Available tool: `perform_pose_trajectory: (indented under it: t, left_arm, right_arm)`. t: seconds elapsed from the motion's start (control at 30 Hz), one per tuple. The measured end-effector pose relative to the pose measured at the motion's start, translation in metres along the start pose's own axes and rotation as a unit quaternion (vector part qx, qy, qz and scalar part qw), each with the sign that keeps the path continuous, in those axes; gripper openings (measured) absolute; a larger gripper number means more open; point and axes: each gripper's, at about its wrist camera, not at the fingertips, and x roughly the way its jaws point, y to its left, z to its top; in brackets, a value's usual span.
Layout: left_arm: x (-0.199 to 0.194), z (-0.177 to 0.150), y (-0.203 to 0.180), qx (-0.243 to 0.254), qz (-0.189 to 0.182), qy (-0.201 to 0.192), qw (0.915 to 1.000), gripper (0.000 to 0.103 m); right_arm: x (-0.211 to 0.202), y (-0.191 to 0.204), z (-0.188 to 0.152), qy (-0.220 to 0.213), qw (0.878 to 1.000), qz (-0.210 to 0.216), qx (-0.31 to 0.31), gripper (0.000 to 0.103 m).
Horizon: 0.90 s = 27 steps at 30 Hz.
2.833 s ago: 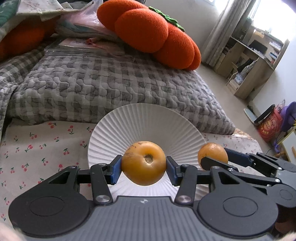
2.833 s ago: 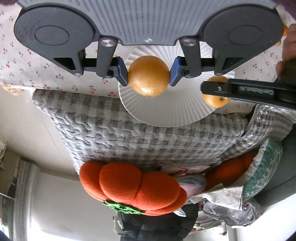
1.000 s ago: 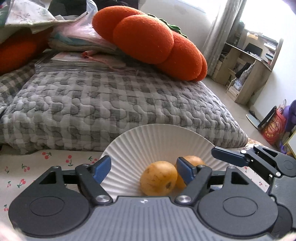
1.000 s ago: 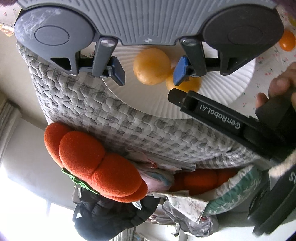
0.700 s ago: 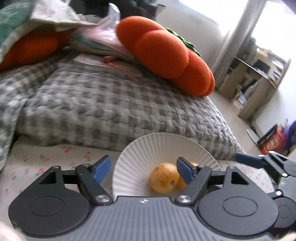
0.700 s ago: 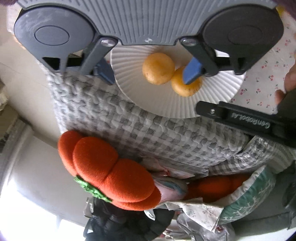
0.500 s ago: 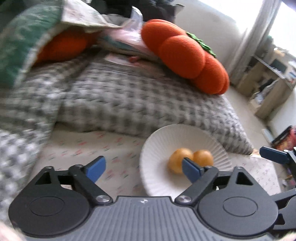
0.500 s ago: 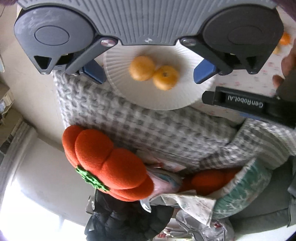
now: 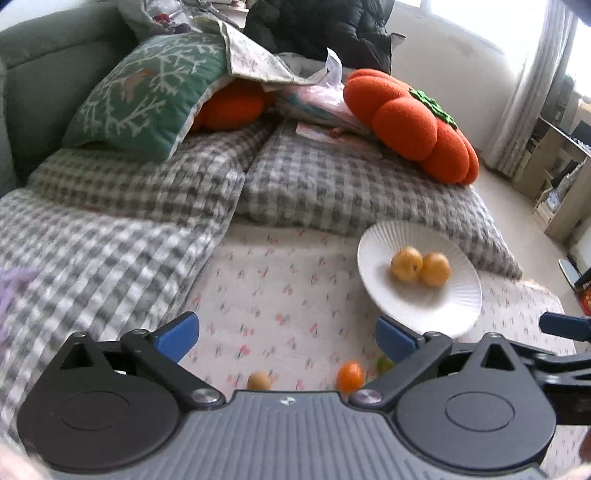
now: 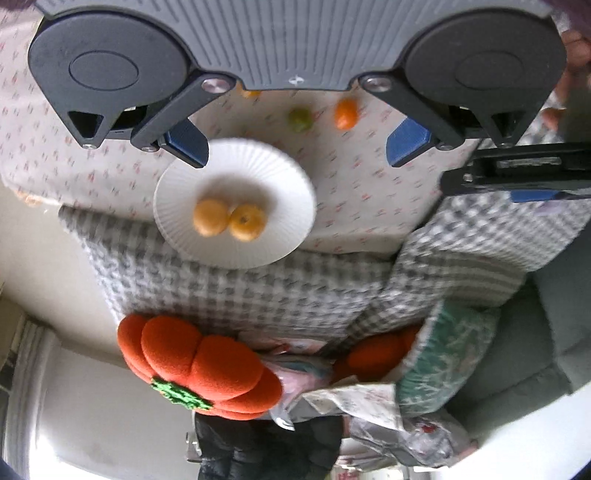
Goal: Organize fruits
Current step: 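Move both grippers back to the fruits on the cloth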
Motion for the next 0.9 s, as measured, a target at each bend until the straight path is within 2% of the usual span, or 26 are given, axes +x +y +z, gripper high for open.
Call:
perform_pose_trajectory:
  t: [0.2,0.37,0.47,0.6,0.9]
  left_arm:
    - [-0.006,-0.027,0.011,-0.001,-0.007,0.018,0.9998,0.096]
    - [-0.002,-0.04,0.006,0.026,0.0,0.027,0.9993,0.096]
    - [-0.003,-0.046,0.004,0.045,0.004,0.028,0.9986,0.096]
    - [-0.008,-0.049,-0.001,0.053,-0.018,0.027,0.9981,0.096]
    - [0.011,-0.056,-0.01,0.059,-0.053,0.079,0.9937,0.096]
  right_arm:
    - [-0.015,0.014,-0.035,0.028,0.999,-0.008,-0.023,0.103]
    - [-0.006,0.017,-0.051,0.05,0.999,0.006,-0.012,0.102]
    - [-0.008,0.024,-0.059,0.051,0.998,0.009,-0.027,0.101]
    - [-0.016,0.032,-0.063,0.042,0.998,0.021,-0.046,0.101]
    - [-0.005,0.032,-0.077,0.064,0.996,0.018,-0.063,0.095]
